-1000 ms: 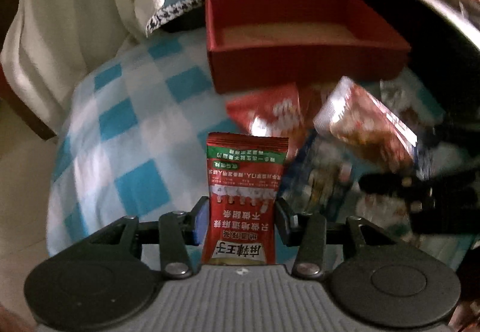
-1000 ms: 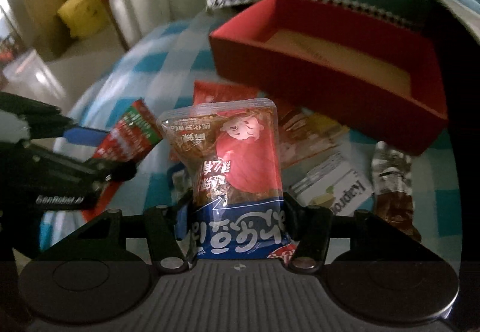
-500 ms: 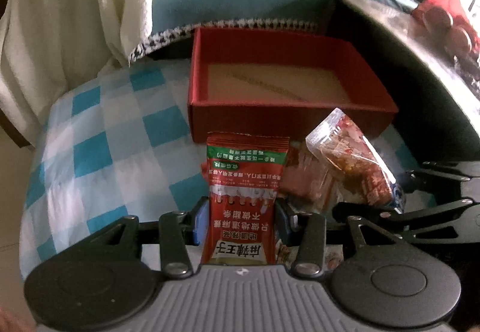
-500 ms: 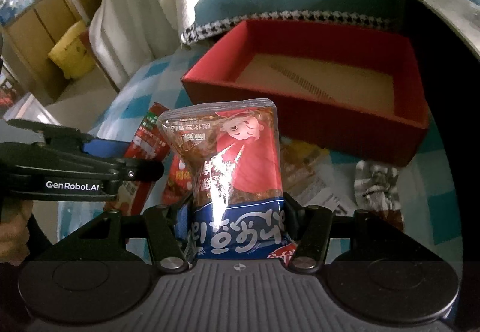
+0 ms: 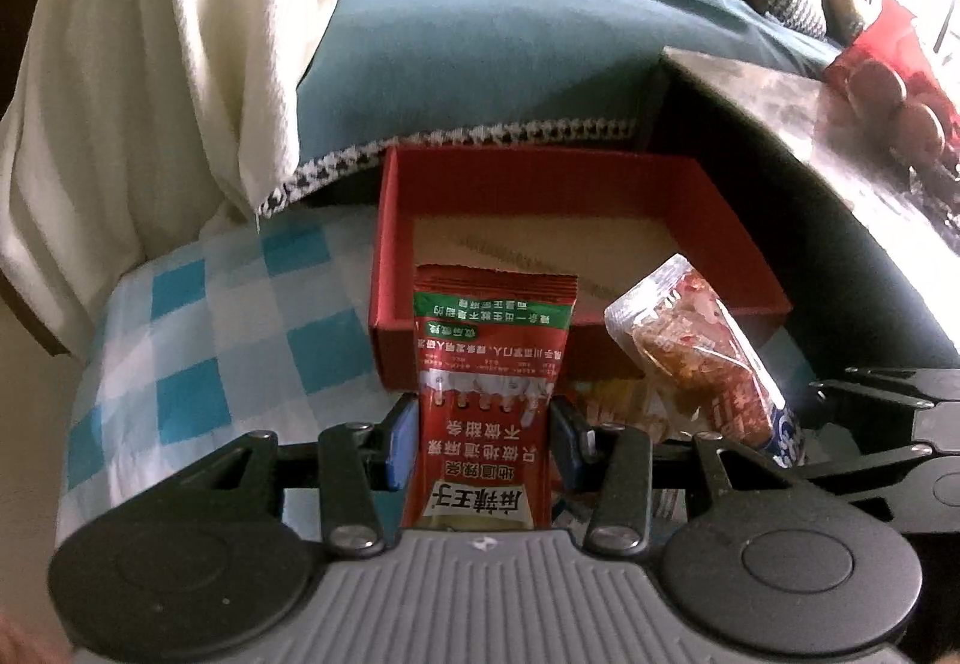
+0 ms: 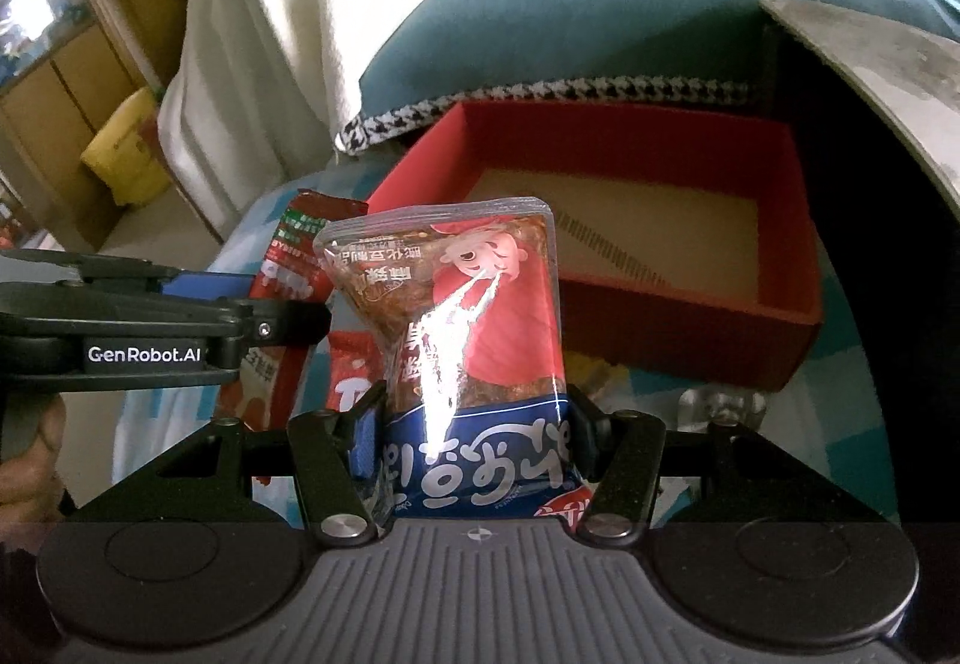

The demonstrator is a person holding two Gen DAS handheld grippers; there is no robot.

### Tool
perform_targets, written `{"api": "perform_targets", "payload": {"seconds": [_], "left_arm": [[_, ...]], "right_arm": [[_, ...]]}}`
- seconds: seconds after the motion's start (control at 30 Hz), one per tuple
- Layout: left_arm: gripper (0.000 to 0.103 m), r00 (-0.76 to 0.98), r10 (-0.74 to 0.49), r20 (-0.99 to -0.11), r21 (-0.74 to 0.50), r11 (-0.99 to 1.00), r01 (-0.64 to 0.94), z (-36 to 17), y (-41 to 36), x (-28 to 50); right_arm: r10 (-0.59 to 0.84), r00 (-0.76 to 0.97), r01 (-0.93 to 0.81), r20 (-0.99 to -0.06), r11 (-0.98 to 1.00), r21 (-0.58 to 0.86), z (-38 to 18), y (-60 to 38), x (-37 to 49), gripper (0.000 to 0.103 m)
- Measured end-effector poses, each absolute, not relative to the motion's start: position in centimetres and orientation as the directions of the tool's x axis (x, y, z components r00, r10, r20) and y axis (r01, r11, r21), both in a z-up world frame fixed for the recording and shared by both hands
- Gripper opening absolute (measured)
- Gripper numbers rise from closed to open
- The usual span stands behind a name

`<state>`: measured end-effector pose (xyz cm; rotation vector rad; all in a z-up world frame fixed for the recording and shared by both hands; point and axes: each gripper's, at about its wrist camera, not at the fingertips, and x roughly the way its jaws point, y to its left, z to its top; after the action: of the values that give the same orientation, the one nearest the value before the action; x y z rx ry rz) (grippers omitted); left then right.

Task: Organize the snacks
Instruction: 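Carry both packets over the red box and lower them inside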

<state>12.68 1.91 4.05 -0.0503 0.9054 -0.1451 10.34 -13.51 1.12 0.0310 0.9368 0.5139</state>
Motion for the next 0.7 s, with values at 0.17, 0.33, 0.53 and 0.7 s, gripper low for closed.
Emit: {"api": "perform_targets", "payload": {"seconds": [0.17,0.33,0.53,0.7], "left_arm": [[0.039,0.630,-0.141,-0.764,-0.099,0.990,0.103,4.7,1.5,13.5],[0.039,0.649,-0.138,-0.748,-0.094,0.990,0.102,5.3,0.9,14.4],[0.039,0.672,-0.137,-0.728,-0.092,0.990,0.103,6.0,0.3,15.5],[0.039,0.685,-0.133,-0.716,-0.089,0.991,0.099,6.4,-0.1,16.3]], "right_arm": [[0.436,0.511,-0.393,-0.741,0.885,0.250,1.9,-13.8,11.1,0.066],[0.436,0.530,-0.390,-0.727,0.887,0.248,2.4,-13.9,11.8,0.066],[0.433,0.550,-0.383,-0.714,0.891,0.245,2.9,-14.0,12.9,0.066],[0.431,0.567,-0.379,-0.702,0.893,0.243,3.4,-14.1,13.8,0.066]]}}
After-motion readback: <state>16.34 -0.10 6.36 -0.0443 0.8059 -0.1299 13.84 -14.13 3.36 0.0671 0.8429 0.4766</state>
